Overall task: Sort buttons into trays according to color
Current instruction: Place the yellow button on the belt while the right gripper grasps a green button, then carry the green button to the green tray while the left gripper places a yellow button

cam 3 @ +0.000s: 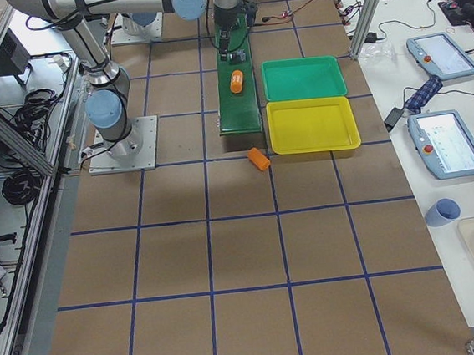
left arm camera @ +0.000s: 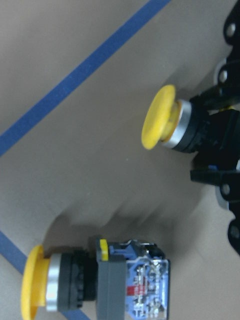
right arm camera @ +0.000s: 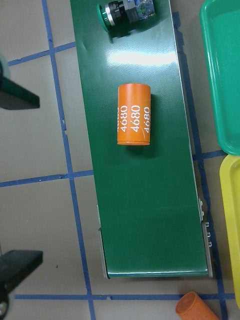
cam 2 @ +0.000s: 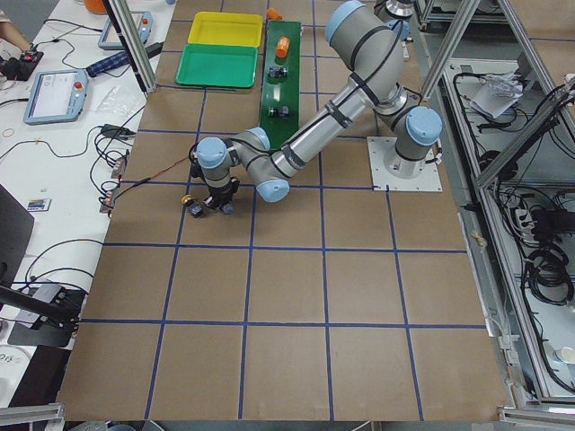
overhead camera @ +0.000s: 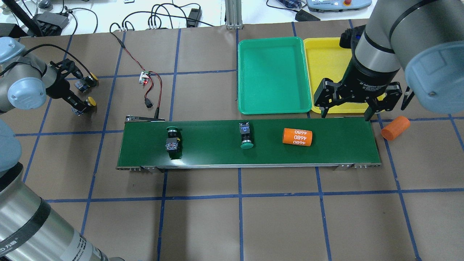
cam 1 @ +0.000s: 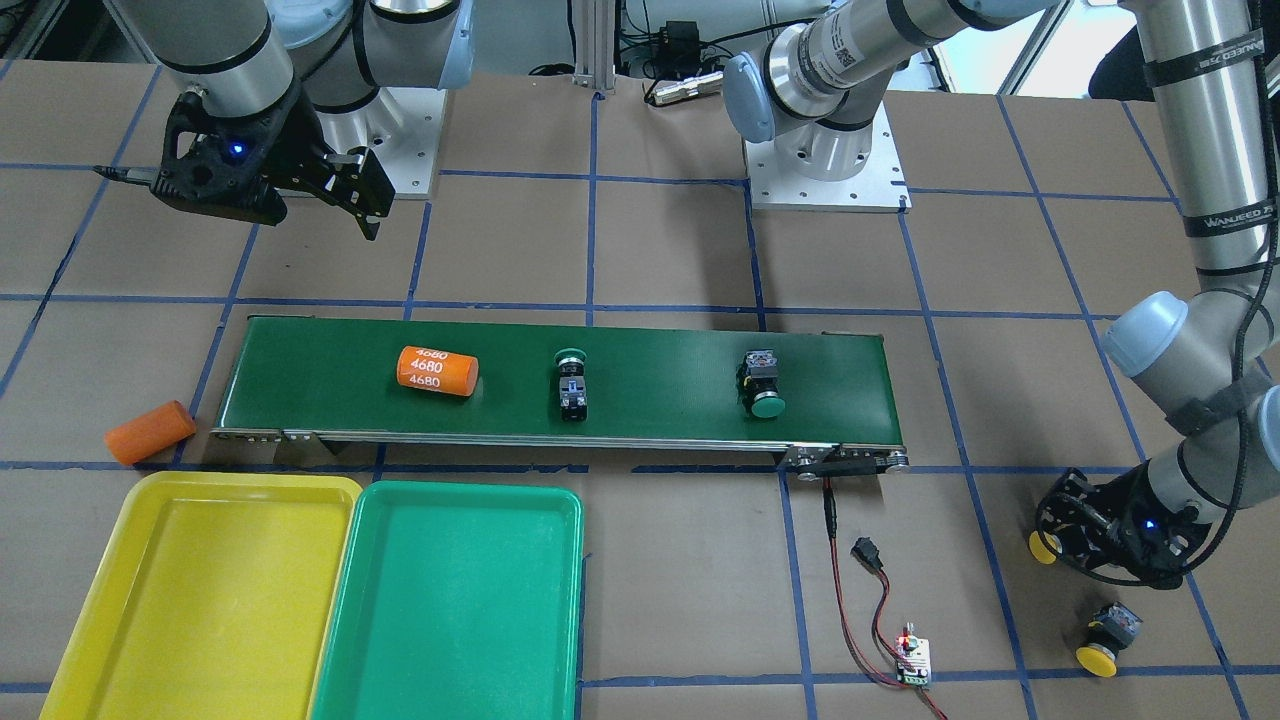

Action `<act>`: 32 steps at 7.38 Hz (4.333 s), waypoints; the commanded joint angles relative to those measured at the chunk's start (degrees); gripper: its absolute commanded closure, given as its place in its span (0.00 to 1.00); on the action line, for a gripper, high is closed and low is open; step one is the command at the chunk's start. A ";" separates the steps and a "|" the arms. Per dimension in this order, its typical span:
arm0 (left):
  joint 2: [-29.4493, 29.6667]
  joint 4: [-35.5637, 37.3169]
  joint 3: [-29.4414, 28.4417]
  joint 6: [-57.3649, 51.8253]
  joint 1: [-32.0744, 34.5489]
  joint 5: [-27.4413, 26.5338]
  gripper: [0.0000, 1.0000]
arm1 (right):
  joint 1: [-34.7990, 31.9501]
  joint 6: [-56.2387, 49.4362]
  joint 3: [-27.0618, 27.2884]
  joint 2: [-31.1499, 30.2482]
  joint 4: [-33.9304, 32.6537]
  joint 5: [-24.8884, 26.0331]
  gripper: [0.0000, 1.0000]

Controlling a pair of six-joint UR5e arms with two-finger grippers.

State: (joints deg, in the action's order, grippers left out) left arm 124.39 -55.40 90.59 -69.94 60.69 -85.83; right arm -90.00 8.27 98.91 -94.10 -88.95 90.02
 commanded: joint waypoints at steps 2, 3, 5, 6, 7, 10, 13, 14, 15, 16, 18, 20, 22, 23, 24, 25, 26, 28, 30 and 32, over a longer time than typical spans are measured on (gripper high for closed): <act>-8.87 -14.08 0.90 26.86 2.22 -0.13 1.00 | 0.00 0.00 -0.04 2.08 -0.52 0.24 0.00; -12.91 -14.56 3.69 36.45 6.51 -1.09 1.00 | 0.00 0.00 0.05 2.25 -1.83 -0.11 0.00; -19.77 -14.39 11.67 51.76 10.93 -1.36 1.00 | -1.05 0.87 0.14 6.02 -8.84 -0.28 0.00; -23.19 -14.21 16.24 59.84 13.38 -0.84 1.00 | -2.27 0.87 0.14 7.43 -8.96 -0.37 0.00; -25.49 -13.08 19.94 67.84 17.23 -1.35 1.00 | -3.24 1.57 0.14 8.83 -9.22 -0.37 0.00; -24.30 -11.58 21.73 77.58 23.51 -1.45 1.00 | -5.70 3.34 0.14 12.79 -13.86 -0.37 0.00; -23.94 -7.03 23.94 77.94 23.51 -5.04 0.00 | -9.40 3.51 0.66 17.63 -18.54 -0.46 0.00; -24.98 -6.83 22.98 77.68 23.43 -4.79 0.00 | -9.67 3.42 2.32 18.42 -18.72 -0.55 0.01; -25.60 -7.27 20.96 77.24 22.64 -4.87 0.00 | -9.93 3.42 4.16 18.78 -21.68 -0.55 0.00; -24.12 -7.97 16.07 74.71 19.94 -4.96 0.00 | -9.93 3.42 4.18 18.78 -22.40 -1.68 0.00; -17.38 -10.34 5.35 54.91 10.90 -5.05 0.00 | -9.93 3.16 4.79 19.04 -22.41 -5.12 0.00; -7.02 -10.26 -6.41 39.17 9.28 -9.25 0.00 | -9.93 3.16 5.85 20.79 -23.11 -5.12 0.01; 1.78 -10.52 -14.36 22.12 4.30 -8.57 0.00 | -9.41 2.64 5.85 21.24 -23.29 -4.51 0.72; 4.78 -9.83 -16.04 16.13 2.61 -7.70 0.00 | -9.23 2.63 5.77 21.15 -22.59 -3.98 1.00; 7.51 -9.47 -18.67 9.45 2.33 -3.51 0.00 | -9.23 2.81 5.42 20.98 -22.50 -4.06 1.00; 9.79 -9.73 -21.22 8.08 2.42 -2.34 0.00 | -8.79 2.81 5.15 20.98 -22.50 -3.98 1.00; 10.69 -9.99 -21.68 8.07 2.51 -1.02 0.00 | -8.62 2.81 4.98 20.54 -22.50 -3.72 1.00; 12.27 -9.47 -21.95 8.33 2.42 -0.04 0.00 | -8.96 2.90 1.31 19.23 -19.80 -3.89 1.00; 12.28 -9.64 -21.51 9.21 2.77 -0.65 0.73 | -8.79 3.16 -4.31 22.10 -20.56 -4.06 1.00; 11.15 -10.69 -21.42 11.91 3.29 -0.74 1.00 | -8.79 3.34 -13.08 28.59 -22.14 -3.02 1.00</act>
State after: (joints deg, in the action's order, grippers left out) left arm 136.33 -65.56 68.99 -59.80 63.53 -86.43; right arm -98.80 11.50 91.08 -69.34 -110.40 86.28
